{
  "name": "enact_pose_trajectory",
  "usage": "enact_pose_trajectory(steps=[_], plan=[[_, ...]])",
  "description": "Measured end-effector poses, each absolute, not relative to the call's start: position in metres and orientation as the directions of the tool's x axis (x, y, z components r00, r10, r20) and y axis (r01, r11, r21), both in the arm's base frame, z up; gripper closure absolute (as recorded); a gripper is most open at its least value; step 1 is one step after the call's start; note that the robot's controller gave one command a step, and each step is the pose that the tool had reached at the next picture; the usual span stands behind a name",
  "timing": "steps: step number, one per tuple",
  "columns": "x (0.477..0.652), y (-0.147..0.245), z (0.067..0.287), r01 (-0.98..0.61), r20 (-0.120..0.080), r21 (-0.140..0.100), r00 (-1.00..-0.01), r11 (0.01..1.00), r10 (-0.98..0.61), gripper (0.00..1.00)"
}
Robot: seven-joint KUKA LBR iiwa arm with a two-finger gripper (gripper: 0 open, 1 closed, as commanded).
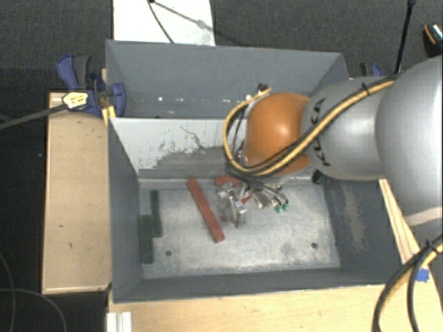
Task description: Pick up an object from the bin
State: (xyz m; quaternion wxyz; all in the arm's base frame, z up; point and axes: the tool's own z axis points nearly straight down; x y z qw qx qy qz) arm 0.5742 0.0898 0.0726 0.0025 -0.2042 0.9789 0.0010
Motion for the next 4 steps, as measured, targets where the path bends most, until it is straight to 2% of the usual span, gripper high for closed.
enact_pose_trajectory(steps=[1,2,3,4], plan=[[0.573,0.089,0.071,-0.398,-0.002,0.001,-0.917,0.917,-0.398,0.0],[0.573,0.089,0.071,-0.397,-0.001,0.001,-0.918,0.918,-0.397,1.0],[0.594,0.048,0.188,-0.33,-0.011,-0.003,-0.944,0.944,-0.33,1.0],[0.572,0.022,0.306,-0.575,-0.009,-0.006,-0.818,0.818,-0.575,1.0]])
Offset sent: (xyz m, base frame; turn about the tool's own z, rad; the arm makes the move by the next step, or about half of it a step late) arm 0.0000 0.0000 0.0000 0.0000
